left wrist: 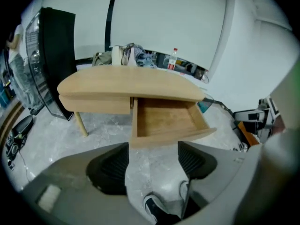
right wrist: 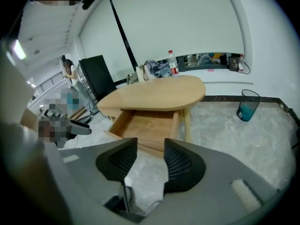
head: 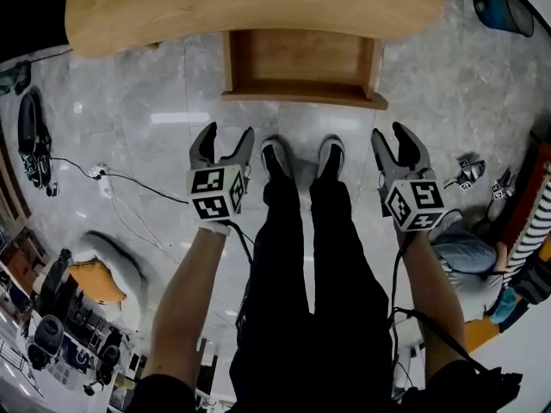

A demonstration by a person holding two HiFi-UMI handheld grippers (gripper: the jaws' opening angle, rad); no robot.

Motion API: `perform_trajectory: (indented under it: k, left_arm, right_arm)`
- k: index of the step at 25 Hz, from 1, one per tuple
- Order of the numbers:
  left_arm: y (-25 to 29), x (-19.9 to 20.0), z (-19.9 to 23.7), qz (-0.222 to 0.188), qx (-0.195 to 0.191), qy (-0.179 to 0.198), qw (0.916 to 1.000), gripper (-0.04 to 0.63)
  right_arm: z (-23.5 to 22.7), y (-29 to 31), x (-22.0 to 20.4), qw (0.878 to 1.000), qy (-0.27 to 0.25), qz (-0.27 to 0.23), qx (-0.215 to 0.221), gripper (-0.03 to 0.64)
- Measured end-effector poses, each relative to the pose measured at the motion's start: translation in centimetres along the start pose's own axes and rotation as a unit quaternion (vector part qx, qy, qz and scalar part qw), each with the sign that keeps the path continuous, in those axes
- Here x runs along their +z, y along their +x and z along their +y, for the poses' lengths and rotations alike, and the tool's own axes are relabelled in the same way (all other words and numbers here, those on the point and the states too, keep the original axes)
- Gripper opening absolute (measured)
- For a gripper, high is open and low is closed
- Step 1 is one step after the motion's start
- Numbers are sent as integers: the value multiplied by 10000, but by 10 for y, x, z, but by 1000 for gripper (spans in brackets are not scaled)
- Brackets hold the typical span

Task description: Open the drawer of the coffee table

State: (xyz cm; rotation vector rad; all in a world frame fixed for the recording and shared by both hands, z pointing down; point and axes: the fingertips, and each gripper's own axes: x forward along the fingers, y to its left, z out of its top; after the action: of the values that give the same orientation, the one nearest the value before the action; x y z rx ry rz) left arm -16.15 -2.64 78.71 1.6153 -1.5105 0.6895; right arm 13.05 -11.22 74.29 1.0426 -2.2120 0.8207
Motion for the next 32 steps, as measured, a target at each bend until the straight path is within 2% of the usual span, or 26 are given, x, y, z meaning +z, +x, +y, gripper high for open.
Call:
perform_trajectory:
  k: [2, 4, 7, 11, 12, 15, 18, 22, 25, 28, 32]
  left_arm:
    - [-25, 28, -24, -306, -199, -11, 9993, 332]
    - [-48, 63, -50, -641, -455, 62, 9969, 326]
    - [-87, 120, -91, -1179, -863, 309, 9888, 274]
    - [-148, 189, -141, -1783, -1207, 743, 9737, 127]
    - [-165, 205, -152, -1927, -1257, 799, 9699, 82]
    - [-217, 239, -177, -2274, -1439, 845, 9594, 8]
    - [-269, 259, -193, -2518, -1517, 1086, 9496, 2]
    - [-334, 289, -199, -2920, -1438, 1406, 9350, 2]
    - [-374, 312, -203, -3261, -1373, 1296, 9263, 2]
    - [-408, 339, -211, -3737, -1283, 1321, 9091, 2]
    - [-455, 353, -222, -4073, -1245, 1364, 8945, 2]
  right_arm:
    - [24, -13, 28, 9992, 44, -180, 364, 130]
    - [45, -26, 60, 9970, -37, -410, 649, 108]
    - [70, -50, 106, 9936, -276, -750, 795, 105]
    - [91, -93, 161, 9892, -230, -1167, 853, 104]
    - [95, -105, 176, 9878, -237, -1272, 870, 97]
    - [118, -144, 218, 9810, -416, -1596, 1022, 87]
    - [149, -182, 257, 9716, -636, -1937, 1198, 85]
    - [184, -226, 307, 9588, -790, -2370, 1353, 65]
    - [202, -260, 342, 9454, -916, -2759, 1472, 48]
    - [215, -291, 375, 9269, -1164, -3204, 1568, 37]
    - [236, -332, 395, 9146, -1286, -3473, 1622, 22]
